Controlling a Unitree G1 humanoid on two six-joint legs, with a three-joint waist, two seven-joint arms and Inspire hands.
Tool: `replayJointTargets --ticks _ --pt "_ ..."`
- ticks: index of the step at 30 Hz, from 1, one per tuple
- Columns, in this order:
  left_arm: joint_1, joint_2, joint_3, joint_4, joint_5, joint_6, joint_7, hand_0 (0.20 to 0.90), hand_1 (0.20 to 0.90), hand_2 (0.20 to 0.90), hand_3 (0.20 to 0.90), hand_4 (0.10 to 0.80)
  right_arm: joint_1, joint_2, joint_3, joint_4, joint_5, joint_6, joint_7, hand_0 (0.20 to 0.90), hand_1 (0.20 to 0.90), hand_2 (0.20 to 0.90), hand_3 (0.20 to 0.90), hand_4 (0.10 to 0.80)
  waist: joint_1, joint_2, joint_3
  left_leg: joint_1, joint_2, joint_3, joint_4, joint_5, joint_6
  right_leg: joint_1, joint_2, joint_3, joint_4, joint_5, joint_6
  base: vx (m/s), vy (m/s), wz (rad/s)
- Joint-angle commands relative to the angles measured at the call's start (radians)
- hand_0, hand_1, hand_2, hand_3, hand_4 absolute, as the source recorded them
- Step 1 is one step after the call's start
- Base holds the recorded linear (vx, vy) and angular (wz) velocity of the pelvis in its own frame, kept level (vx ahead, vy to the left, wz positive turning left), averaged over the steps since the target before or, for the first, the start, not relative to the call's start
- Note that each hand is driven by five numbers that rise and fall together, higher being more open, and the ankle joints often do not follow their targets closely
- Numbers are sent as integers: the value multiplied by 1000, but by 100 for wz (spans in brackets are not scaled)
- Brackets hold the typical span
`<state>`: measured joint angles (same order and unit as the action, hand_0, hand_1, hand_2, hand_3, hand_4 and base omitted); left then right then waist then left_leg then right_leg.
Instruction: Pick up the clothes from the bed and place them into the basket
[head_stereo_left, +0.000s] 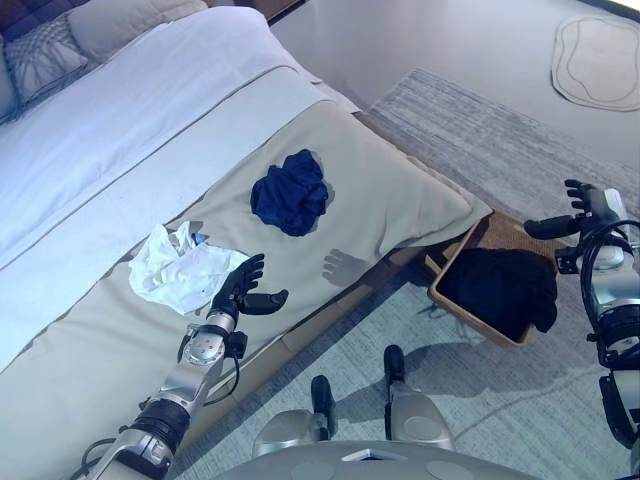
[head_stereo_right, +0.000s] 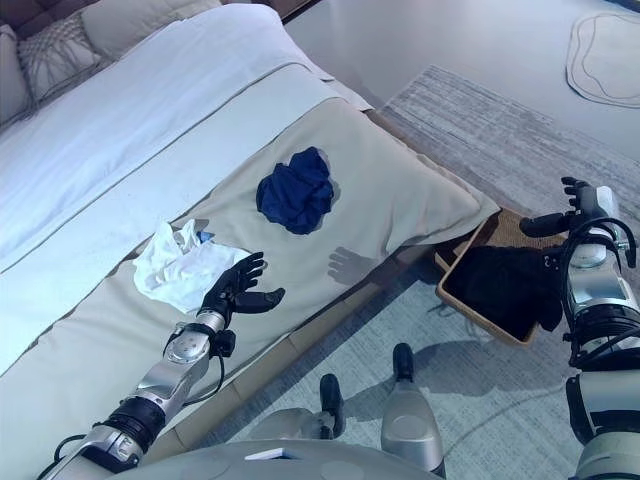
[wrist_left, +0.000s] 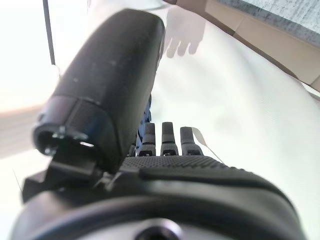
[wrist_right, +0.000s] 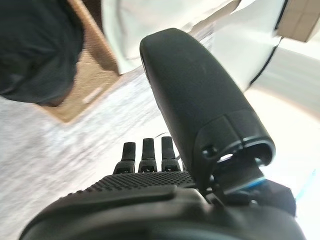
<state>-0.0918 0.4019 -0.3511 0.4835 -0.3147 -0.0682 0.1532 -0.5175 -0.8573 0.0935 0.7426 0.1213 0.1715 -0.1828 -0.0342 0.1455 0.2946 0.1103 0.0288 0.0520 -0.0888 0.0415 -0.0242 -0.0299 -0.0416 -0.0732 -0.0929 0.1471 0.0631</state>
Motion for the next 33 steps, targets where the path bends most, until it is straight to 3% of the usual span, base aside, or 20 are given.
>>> replayJointTargets --ticks 1,13,22,27,30,33 --pt "-19 62 28 -86 1 -34 56 900 900 900 900 800 -81 1 58 -78 -6 -102 -60 900 900 900 900 800 26 -123 -95 -23 -36 -7 76 -86 -3 74 -25 26 31 -85 -11 -26 -44 23" --pt "5 53 56 -79 28 1 73 900 900 900 900 800 -243 57 209 -123 -88 -94 -82 900 900 900 900 800 122 -145 -98 -40 -47 -91 66 -63 -3 105 -32 -51 22 -99 -23 12 -32 24" --pt "6 61 36 -75 87 -12 35 900 900 900 900 800 -296 70 277 -89 -123 -77 -94 900 900 900 900 800 151 -145 -97 -61 -50 -65 67 -46 -12 117 -45 -112 10 -95 -23 52 77 37" --pt "36 81 32 -102 67 -16 27 900 900 900 900 800 -338 120 312 -54 -139 -50 -111 900 900 900 900 800 182 -133 -81 -53 -65 -85 35 -34 13 101 -81 -130 44 -83 7 104 189 18" --pt "42 105 33 -134 59 -27 8 900 900 900 900 800 -363 142 326 -17 -170 -53 -126 900 900 900 900 800 197 -121 -63 -60 -66 -74 48 -34 37 65 -97 -142 161 -123 13 81 162 5" --pt "24 147 13 -171 66 -57 -6 900 900 900 900 800 -370 125 324 -4 -147 -51 -146 900 900 900 900 800 190 -110 -7 -100 -74 -111 129 -52 46 -11 -97 -100 248 -135 14 18 20 9"
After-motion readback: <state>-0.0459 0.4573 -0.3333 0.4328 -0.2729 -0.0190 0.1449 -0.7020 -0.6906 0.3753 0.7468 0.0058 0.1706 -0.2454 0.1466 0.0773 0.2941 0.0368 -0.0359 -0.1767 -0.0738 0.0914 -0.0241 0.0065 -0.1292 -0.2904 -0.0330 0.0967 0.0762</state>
